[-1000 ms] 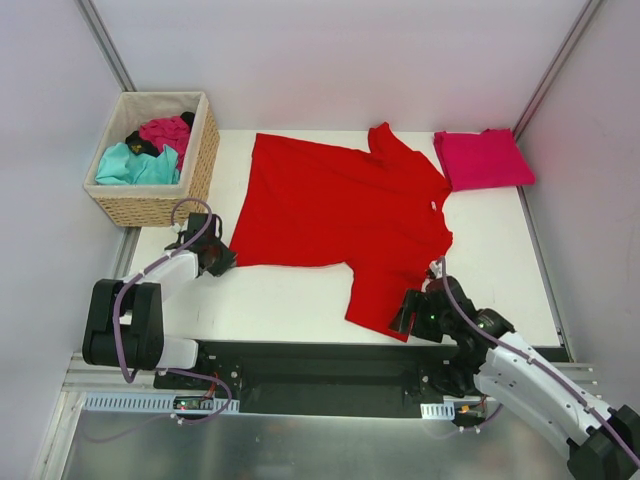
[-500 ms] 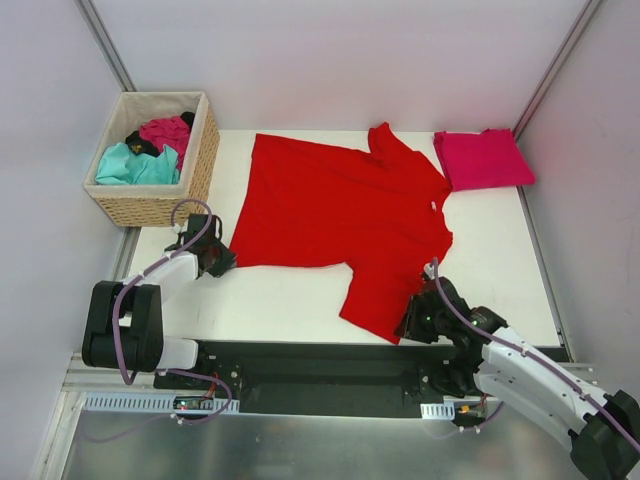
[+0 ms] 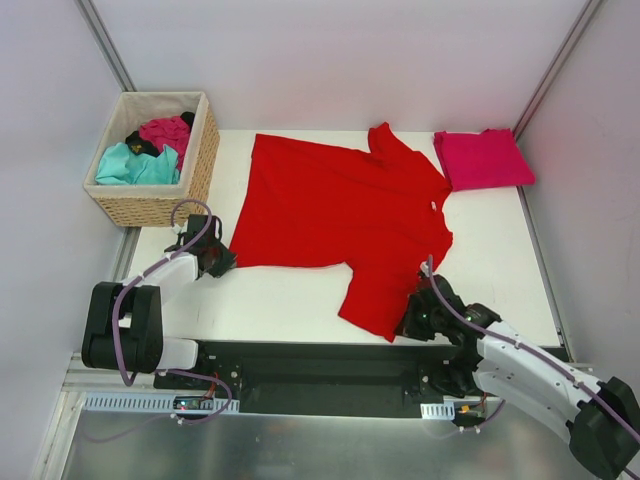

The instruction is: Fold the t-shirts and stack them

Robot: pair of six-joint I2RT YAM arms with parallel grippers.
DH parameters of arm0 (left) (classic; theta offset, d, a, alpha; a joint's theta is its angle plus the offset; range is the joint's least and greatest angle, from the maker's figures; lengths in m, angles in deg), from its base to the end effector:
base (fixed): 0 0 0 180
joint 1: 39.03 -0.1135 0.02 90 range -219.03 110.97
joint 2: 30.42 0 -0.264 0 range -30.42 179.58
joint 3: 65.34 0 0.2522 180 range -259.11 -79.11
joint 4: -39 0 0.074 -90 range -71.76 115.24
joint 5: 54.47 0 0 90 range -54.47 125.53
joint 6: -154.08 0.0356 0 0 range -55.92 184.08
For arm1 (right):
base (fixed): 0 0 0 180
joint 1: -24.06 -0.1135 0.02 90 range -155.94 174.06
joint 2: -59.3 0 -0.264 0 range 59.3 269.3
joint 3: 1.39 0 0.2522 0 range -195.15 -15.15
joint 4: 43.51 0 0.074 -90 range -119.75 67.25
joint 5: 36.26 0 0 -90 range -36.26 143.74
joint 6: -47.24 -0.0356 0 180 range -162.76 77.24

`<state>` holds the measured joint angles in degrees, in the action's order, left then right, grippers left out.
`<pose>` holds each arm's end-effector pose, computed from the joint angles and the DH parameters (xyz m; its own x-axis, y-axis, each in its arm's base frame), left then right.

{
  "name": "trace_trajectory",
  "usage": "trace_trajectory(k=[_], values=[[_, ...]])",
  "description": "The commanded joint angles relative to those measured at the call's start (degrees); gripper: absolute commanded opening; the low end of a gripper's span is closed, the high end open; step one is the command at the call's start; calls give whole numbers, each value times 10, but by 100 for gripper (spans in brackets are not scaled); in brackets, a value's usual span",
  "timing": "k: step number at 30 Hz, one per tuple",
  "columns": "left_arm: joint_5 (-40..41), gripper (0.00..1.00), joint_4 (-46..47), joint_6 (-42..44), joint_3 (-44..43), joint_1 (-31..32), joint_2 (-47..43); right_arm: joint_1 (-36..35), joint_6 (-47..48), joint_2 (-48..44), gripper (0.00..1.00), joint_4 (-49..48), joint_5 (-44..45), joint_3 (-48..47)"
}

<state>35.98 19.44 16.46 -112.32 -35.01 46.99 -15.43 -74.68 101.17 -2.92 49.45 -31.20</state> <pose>0.2498 -0.0173 0.1595 -0.5631 -0.7009 -0.4378 -0.5205 0.7123 -0.4709 0.1036 0.0888 0.1500 -0.8745 -0.0375 -0.4835 -0.2436 0.8960 0.3712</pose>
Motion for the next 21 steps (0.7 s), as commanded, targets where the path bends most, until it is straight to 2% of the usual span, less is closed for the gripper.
trace_trajectory(k=[1, 6, 14, 21], values=[[4, 0, -17, -2, 14, -7, -12, -5, 3, 35, 1, -15, 20, 2], [-2, 0, -17, 1, 14, -7, -29, -6, 17, 7, 1, 13, 39, -31], [-40, 0, -38, 9, -12, -6, -115, -7, 59, -42, 1, 117, 106, -125], [-61, 0, -75, 23, -67, -6, -152, -7, 106, -49, 1, 173, 183, -249]])
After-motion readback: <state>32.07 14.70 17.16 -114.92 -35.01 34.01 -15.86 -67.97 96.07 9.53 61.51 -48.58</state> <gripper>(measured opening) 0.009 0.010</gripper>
